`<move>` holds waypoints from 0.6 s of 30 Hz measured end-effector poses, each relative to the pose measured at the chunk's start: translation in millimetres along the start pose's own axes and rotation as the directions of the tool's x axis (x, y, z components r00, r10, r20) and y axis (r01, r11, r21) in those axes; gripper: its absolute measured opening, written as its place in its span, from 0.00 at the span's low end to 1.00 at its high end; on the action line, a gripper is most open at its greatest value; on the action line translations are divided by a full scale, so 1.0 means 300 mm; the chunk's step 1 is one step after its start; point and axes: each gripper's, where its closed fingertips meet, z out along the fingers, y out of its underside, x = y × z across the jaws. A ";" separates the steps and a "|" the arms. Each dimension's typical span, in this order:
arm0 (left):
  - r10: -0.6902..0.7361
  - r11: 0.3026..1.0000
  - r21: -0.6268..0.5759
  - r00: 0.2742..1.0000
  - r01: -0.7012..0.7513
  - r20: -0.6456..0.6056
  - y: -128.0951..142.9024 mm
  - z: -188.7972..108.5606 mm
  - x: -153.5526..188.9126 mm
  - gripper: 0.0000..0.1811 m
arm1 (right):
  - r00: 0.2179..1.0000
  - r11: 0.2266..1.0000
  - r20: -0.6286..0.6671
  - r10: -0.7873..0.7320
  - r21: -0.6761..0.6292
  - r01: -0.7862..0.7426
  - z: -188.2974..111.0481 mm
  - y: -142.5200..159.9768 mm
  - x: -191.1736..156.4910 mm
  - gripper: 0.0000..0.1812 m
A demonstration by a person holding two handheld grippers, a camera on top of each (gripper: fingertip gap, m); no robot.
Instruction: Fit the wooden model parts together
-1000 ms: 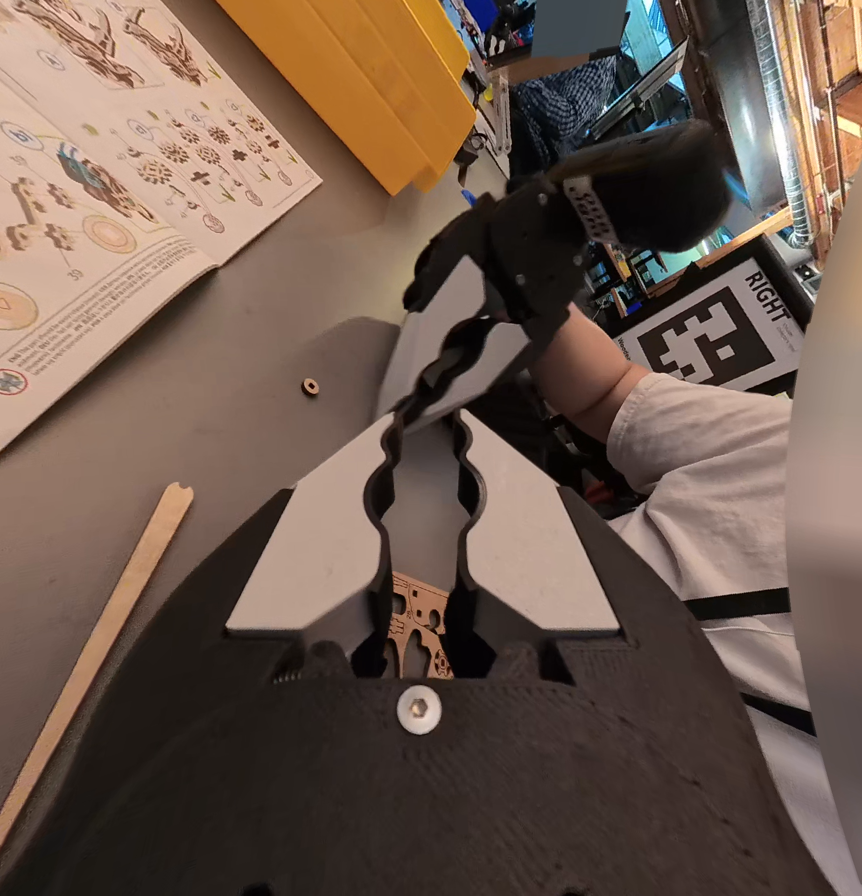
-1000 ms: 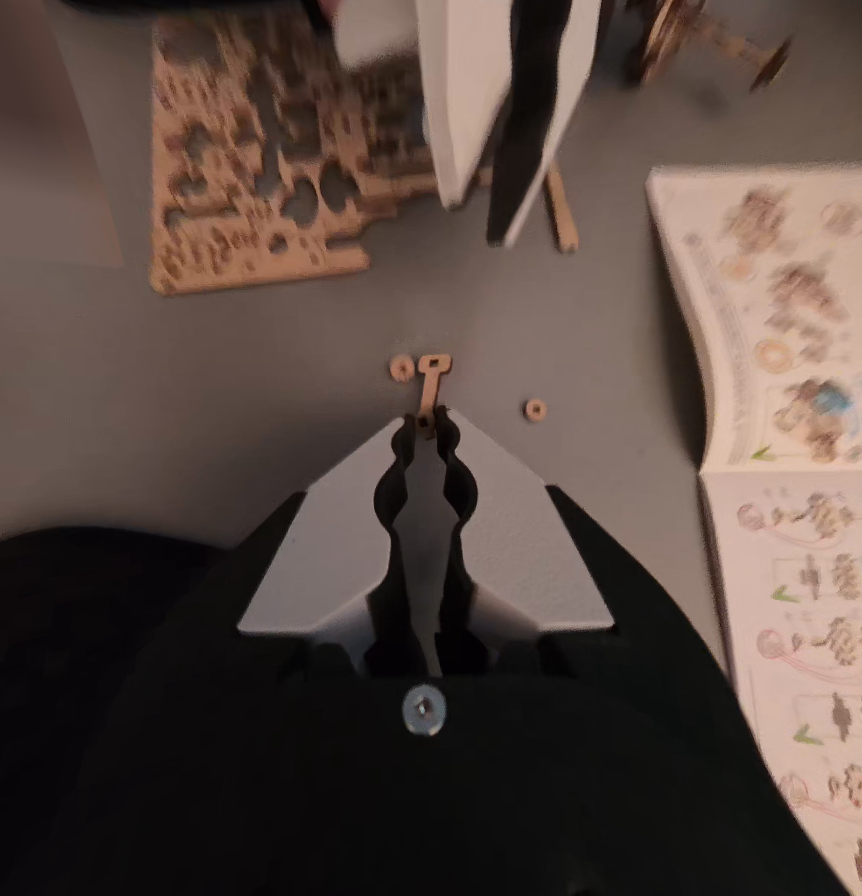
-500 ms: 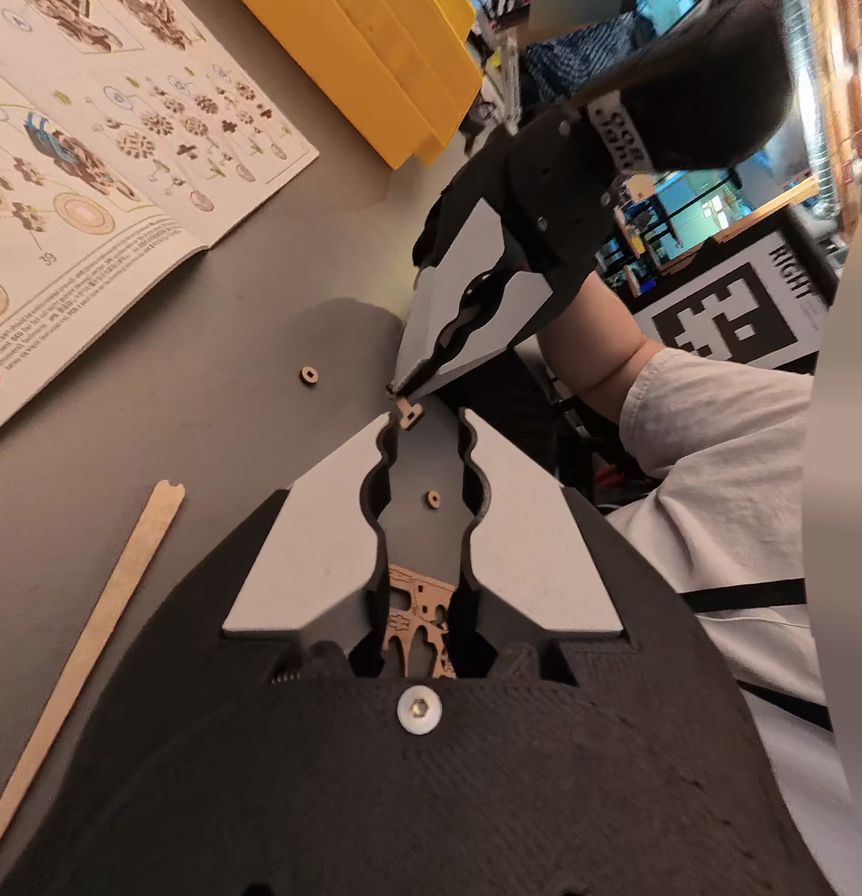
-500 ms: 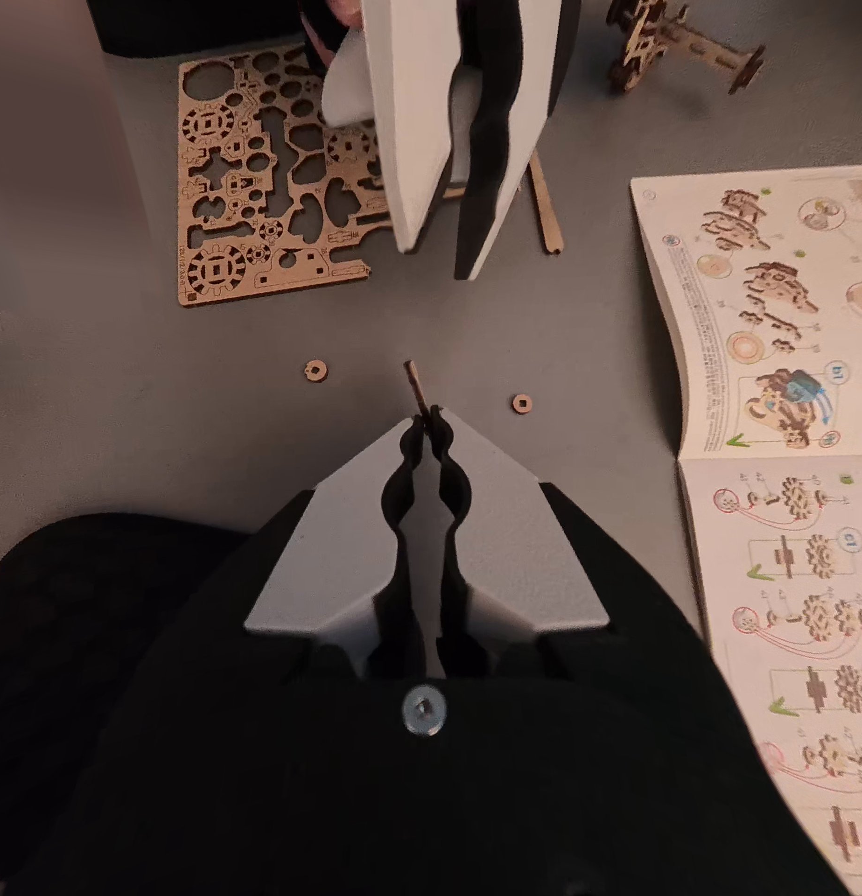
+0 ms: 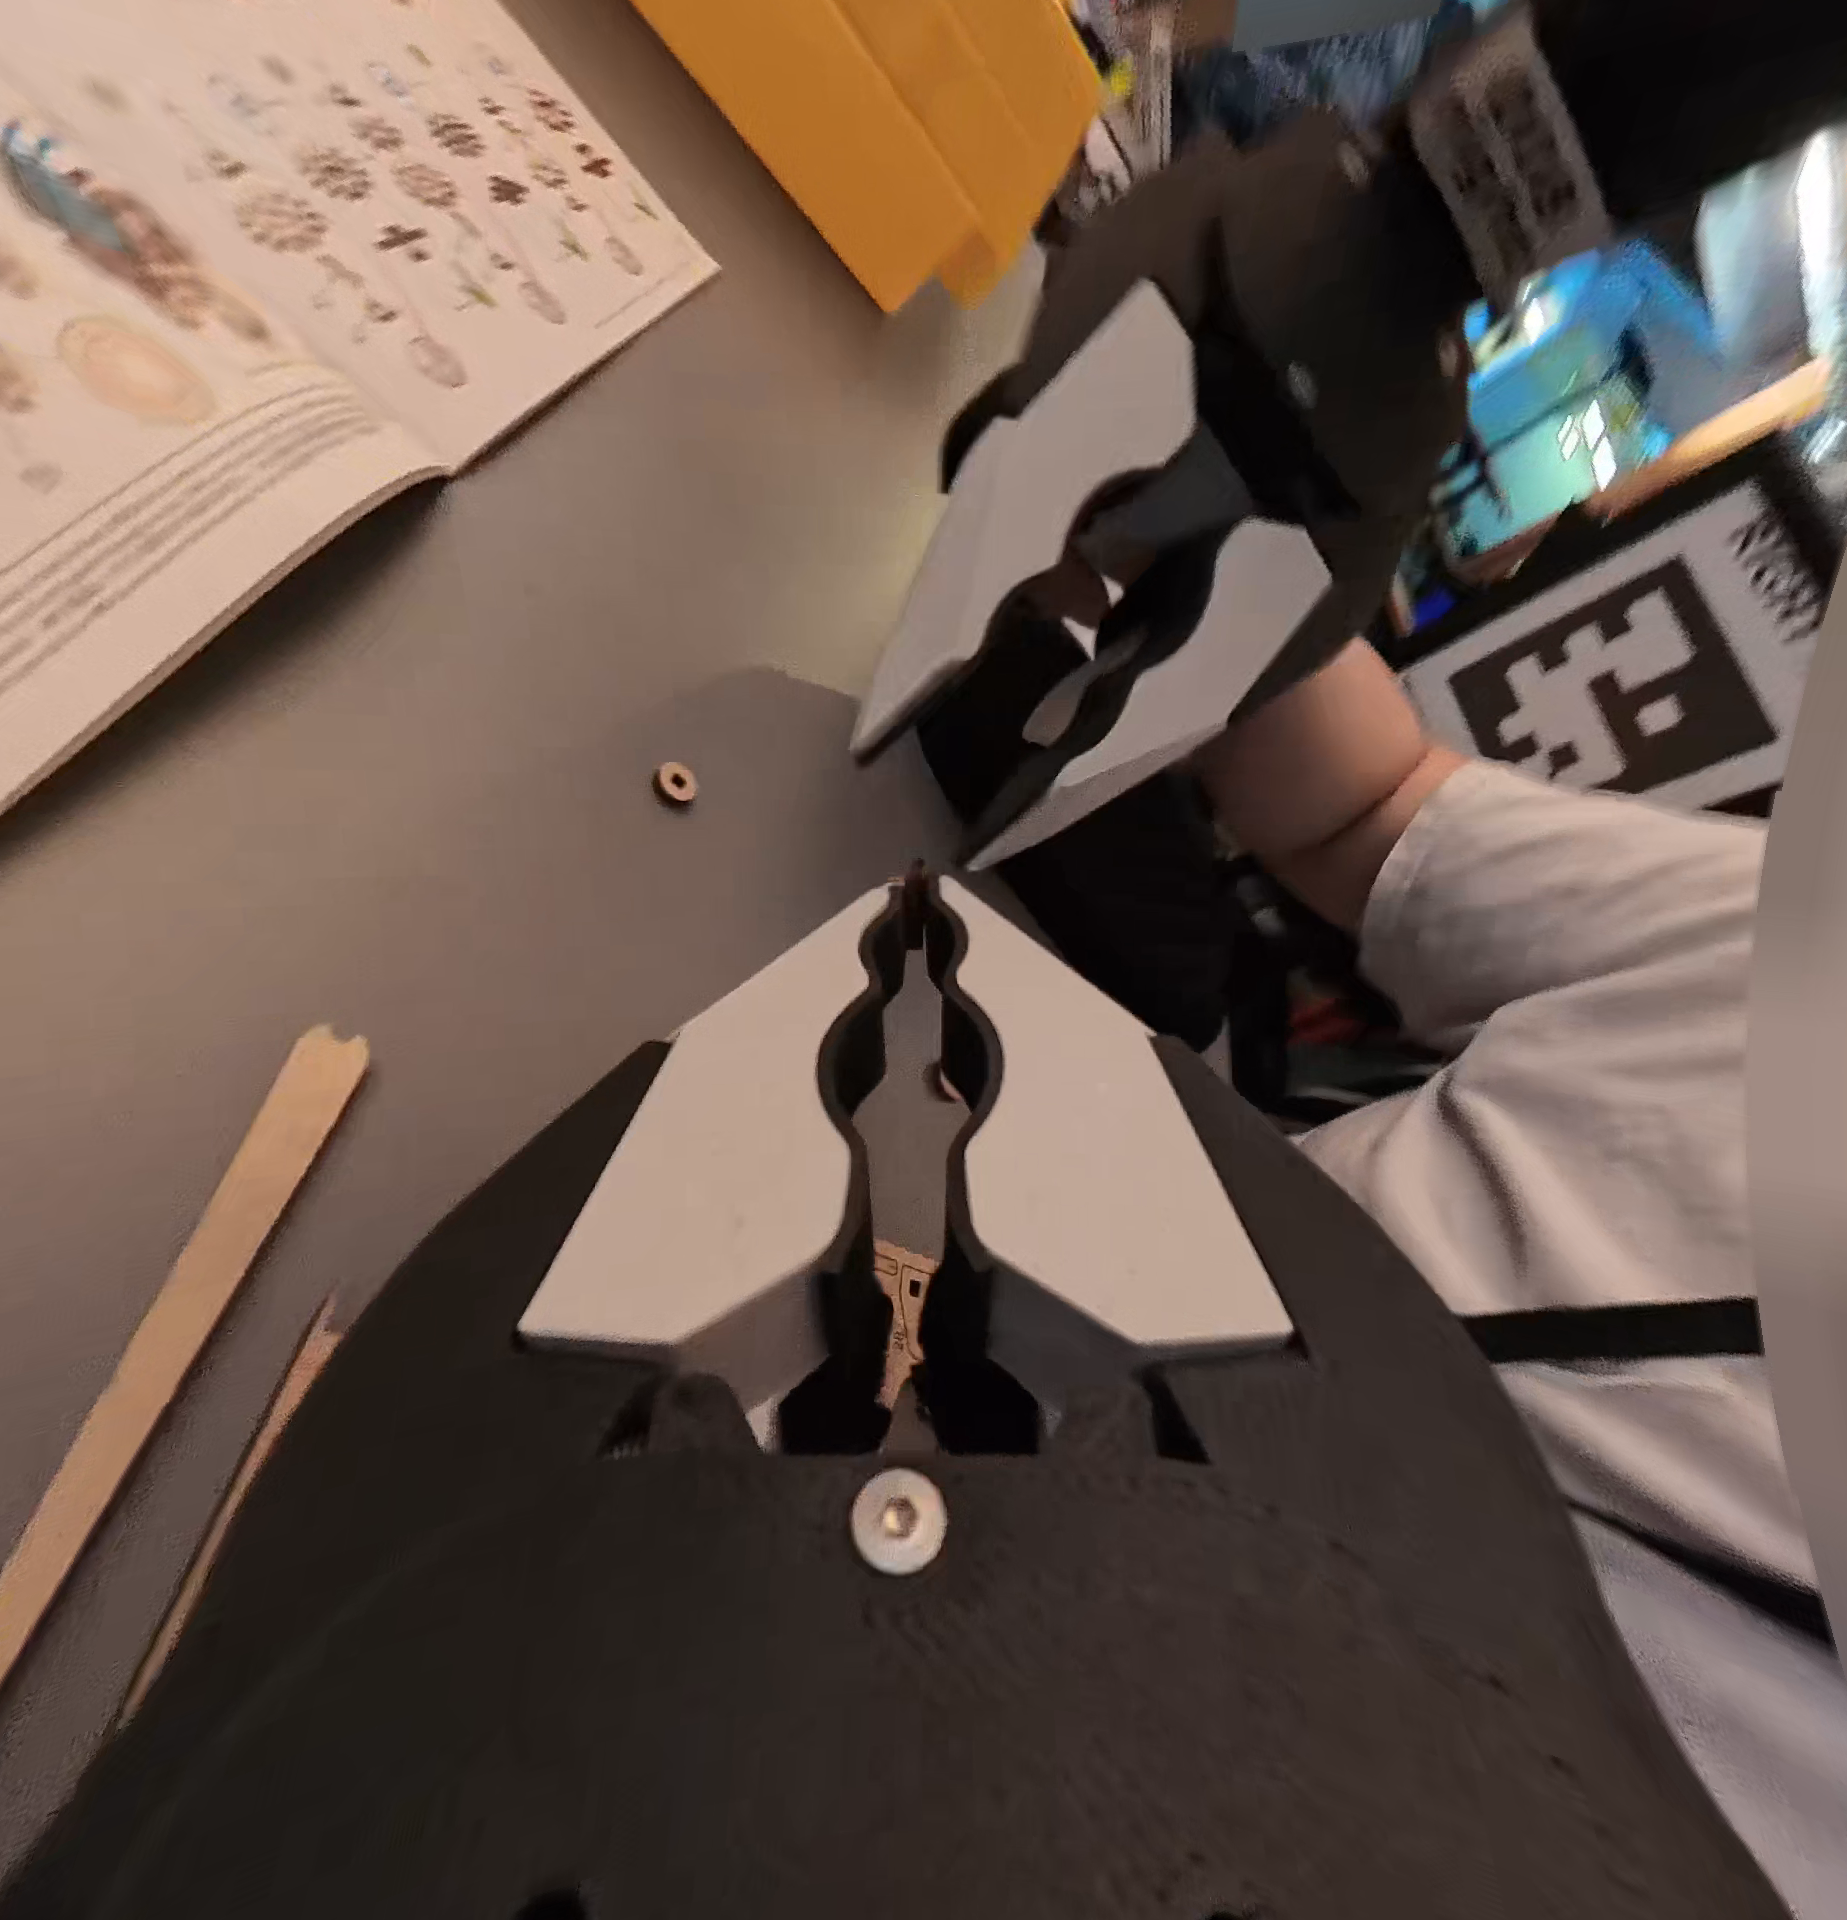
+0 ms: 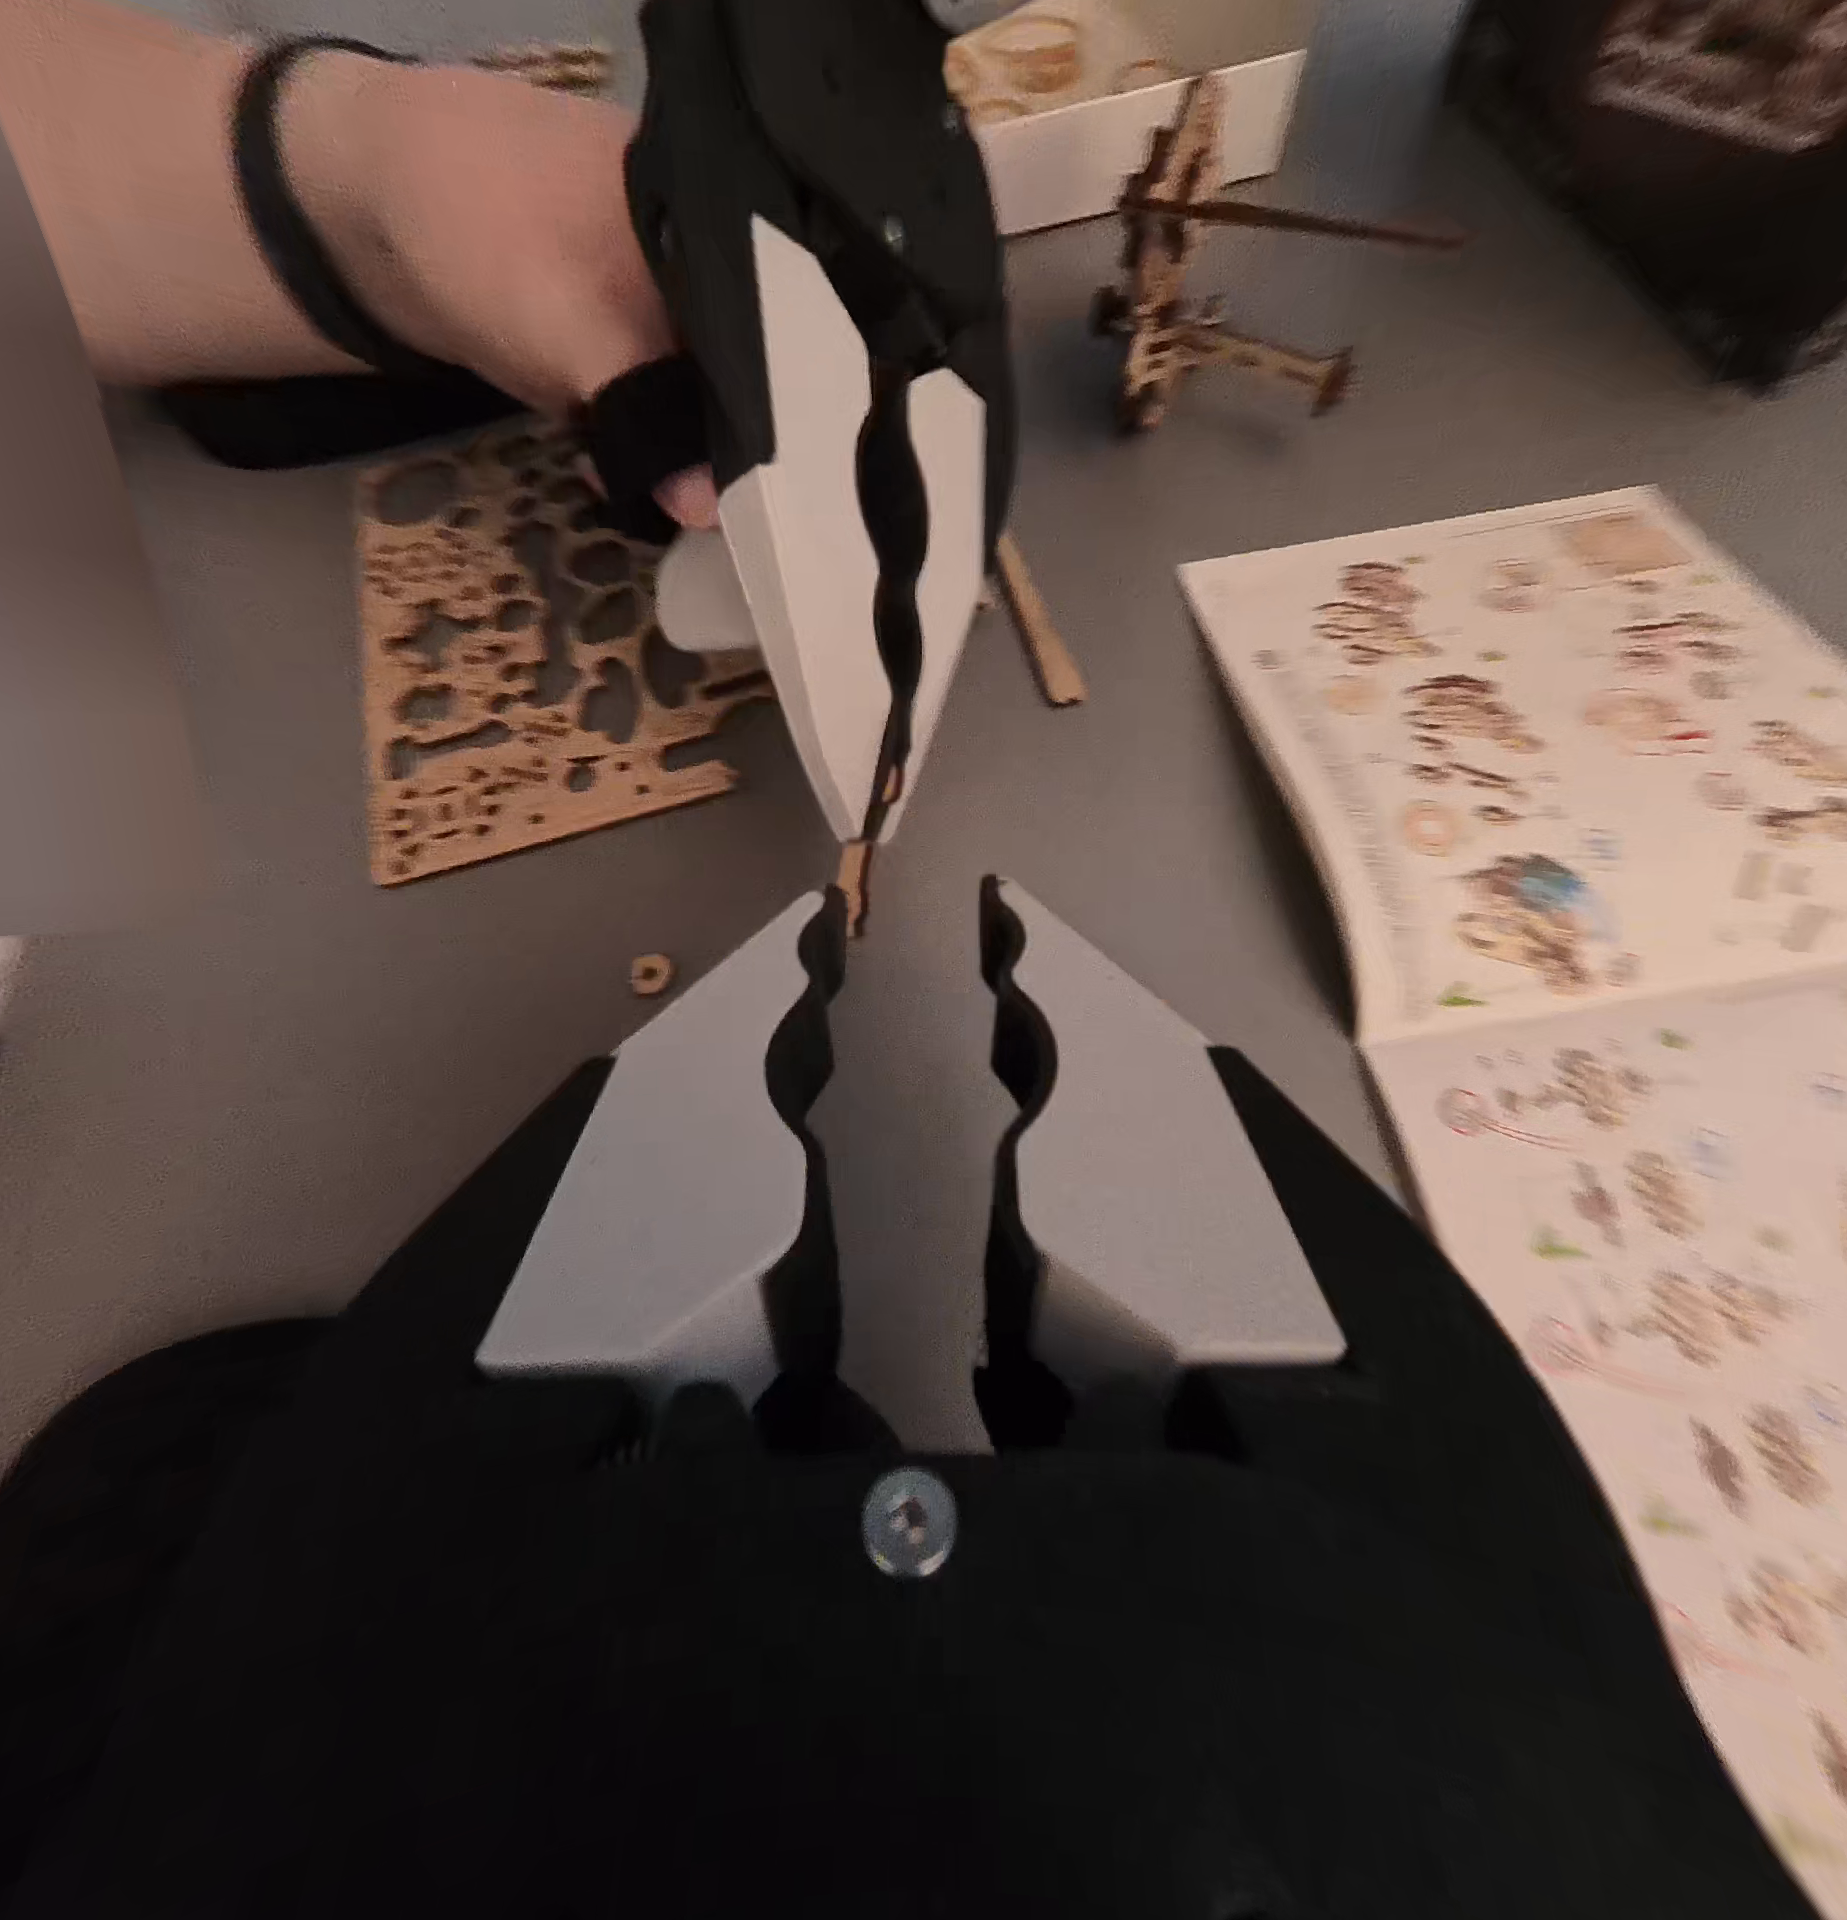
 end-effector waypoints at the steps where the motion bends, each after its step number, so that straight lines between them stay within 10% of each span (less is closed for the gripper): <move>1: -0.056 0.998 0.020 0.998 0.057 -0.006 -0.006 -0.007 -0.012 0.00 | 0.997 0.999 -0.063 -0.033 -0.003 0.032 -0.002 -0.005 0.008 0.14; 18: -0.305 0.952 0.009 0.952 0.306 -0.039 0.022 -0.009 -0.069 0.00 | 0.880 0.904 -0.263 -0.396 -0.277 0.324 0.094 0.063 -0.013 0.05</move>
